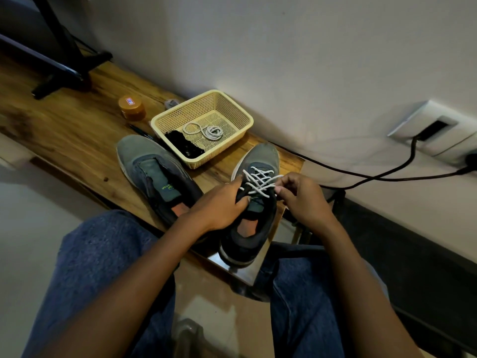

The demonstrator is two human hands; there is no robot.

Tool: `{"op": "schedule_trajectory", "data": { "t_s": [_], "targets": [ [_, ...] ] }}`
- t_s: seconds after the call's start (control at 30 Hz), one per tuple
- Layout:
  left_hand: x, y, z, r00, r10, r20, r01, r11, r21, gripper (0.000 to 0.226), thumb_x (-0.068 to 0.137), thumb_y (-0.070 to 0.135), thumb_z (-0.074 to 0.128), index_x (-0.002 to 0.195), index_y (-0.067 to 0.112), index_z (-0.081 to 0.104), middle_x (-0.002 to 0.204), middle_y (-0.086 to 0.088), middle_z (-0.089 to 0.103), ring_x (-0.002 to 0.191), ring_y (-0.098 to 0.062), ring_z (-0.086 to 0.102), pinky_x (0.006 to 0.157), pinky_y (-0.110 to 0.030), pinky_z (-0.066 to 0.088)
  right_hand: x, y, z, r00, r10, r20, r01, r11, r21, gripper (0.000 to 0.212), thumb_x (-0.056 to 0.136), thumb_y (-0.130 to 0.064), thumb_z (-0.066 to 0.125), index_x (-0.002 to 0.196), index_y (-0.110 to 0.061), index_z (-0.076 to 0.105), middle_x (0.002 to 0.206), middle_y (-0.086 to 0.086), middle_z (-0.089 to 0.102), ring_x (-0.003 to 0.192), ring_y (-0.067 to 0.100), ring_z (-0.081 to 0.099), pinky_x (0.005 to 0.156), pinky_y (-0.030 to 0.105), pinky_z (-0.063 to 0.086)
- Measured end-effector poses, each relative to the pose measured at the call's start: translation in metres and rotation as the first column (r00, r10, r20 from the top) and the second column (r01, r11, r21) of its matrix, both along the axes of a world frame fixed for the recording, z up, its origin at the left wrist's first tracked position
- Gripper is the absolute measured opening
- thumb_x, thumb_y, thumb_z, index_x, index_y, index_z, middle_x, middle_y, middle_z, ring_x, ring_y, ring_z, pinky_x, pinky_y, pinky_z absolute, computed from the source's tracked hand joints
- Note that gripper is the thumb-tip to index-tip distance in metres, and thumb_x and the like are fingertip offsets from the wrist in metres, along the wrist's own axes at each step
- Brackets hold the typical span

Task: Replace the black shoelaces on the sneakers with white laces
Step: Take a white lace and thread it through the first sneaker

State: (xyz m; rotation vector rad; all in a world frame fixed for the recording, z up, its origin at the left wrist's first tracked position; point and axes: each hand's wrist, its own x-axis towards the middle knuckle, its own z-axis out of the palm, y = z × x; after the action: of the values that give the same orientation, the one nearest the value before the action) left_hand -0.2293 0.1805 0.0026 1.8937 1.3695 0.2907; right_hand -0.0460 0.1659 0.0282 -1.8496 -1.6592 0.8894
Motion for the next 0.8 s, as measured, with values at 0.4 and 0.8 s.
{"op": "schedule_trajectory", "data": {
  "t_s": [0.4, 0.8],
  "targets": [
    [0.0026, 0.0012, -0.0003, 0.994, -0.035, -0.106, 0.038, 0.999, 0.02, 0.047, 0.1, 0.033, 0.042, 0.144, 0.022, 0.032, 0.128, -0.014, 0.058, 0.113, -0.033, 0.055, 0.089, -0.039, 0.046, 0.0022, -0.0022, 0.0054, 0.973, -0.073, -0.221, 0.065, 0.997, -0.042, 0.012, 0.094, -0.005, 0.055, 0.094, -0.013, 0.064, 0.091, 0.004, 0.068, 0.081, 0.01, 0.063, 0.065, 0.018, 0.05],
    [0.0027, 0.0006, 0.0015, 0.993, -0.023, -0.115, 0.024, 1.0, 0.012, 0.048, 0.099, 0.033, 0.043, 0.145, 0.021, 0.032, 0.13, -0.014, 0.057, 0.115, -0.033, 0.055, 0.091, -0.04, 0.047, 0.0039, -0.0022, 0.0059, 0.983, 0.002, -0.183, -0.001, 1.0, 0.007, 0.019, 0.09, -0.006, 0.063, 0.08, -0.022, 0.067, 0.082, -0.001, 0.07, 0.076, 0.009, 0.063, 0.068, 0.017, 0.049]
  ]
}}
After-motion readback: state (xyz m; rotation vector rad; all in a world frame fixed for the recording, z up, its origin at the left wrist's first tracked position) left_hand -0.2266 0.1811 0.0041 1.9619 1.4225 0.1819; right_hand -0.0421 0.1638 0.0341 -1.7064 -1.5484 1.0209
